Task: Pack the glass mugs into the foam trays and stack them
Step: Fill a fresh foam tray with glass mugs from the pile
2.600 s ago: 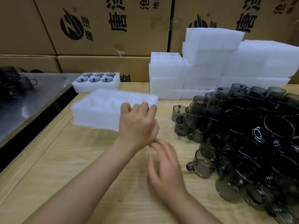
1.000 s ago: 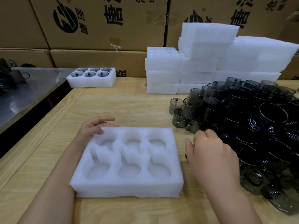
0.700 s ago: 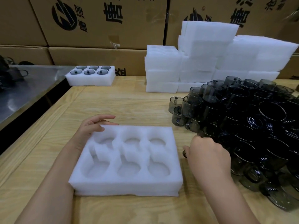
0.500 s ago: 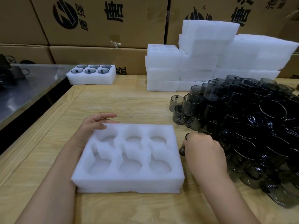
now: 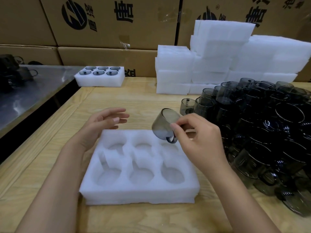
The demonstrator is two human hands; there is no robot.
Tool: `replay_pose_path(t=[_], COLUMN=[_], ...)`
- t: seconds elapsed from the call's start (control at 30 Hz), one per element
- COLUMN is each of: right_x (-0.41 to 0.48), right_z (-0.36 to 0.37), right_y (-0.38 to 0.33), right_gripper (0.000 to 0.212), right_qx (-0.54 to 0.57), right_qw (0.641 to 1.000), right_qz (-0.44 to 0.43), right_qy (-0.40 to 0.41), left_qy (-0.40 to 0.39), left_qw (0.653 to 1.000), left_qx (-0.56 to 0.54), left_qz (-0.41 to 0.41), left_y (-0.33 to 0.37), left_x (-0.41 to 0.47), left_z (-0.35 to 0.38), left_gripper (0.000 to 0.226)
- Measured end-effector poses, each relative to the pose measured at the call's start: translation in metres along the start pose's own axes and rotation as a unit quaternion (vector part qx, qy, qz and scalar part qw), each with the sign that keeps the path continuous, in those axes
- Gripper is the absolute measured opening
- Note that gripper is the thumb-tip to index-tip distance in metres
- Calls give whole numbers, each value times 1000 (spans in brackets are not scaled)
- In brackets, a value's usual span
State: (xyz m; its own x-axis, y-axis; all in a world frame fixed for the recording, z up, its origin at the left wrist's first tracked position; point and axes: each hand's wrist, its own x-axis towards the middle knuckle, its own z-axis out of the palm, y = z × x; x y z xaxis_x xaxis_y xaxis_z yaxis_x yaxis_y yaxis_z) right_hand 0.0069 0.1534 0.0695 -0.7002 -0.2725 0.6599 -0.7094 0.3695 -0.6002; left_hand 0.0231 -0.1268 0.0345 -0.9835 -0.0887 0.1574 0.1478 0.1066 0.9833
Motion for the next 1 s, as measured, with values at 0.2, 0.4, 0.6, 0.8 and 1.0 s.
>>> replay_pose_path(t=[0.2,0.4,0.6,0.8,1.0], right_x=[23,38,45,50,43], right_z=[18,47,48,7,-30], right_y=[-7,-15,-10,5,17], right_gripper=[9,25,65,58,46], right_qx=[49,59,48,-56,-80], right_qw=[992,985,969,971,945], right_qz=[-27,2,64,79,126], right_qy=[-115,-161,-235,-218,-291], left_qy=[-56,-53,-54,-87,-67], left_qw=[995,998,998,995,994], left_qx=[73,11,-3,-9,7], left_qz=[26,33,35,-51,-87], left_y=[13,15,11,1,-4], left_x=[0,-2,1,1,3], left_z=[21,22,25,15,15], left_gripper=[69,90,89,51,34])
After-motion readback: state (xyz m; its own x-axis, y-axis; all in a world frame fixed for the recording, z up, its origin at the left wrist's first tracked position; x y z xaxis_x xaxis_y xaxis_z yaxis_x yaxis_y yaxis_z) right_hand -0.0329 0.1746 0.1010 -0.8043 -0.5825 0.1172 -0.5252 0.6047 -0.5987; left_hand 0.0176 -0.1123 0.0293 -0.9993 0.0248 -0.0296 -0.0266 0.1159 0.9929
